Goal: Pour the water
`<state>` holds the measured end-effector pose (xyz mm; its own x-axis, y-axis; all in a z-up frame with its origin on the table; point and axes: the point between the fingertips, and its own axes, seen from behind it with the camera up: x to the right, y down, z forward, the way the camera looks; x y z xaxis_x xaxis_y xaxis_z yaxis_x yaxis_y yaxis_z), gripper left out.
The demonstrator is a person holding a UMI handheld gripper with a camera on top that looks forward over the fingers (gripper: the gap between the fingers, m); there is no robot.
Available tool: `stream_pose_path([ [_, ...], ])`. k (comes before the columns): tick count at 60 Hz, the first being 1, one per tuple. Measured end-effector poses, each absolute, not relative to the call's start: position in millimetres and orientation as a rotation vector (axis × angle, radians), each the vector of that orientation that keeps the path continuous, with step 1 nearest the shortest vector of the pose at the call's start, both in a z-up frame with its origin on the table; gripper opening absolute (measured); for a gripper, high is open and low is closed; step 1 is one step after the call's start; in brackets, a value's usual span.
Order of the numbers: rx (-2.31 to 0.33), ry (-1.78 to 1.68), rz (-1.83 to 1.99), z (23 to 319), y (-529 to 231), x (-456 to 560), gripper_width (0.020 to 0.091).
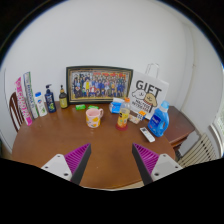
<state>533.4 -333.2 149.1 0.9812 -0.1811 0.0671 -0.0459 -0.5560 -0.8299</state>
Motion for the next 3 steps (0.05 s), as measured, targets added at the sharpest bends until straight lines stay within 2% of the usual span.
stream_pose_path([
  [3,-2.154,0.151,-0.17,152.0,-334.3,530.7,0.0858],
])
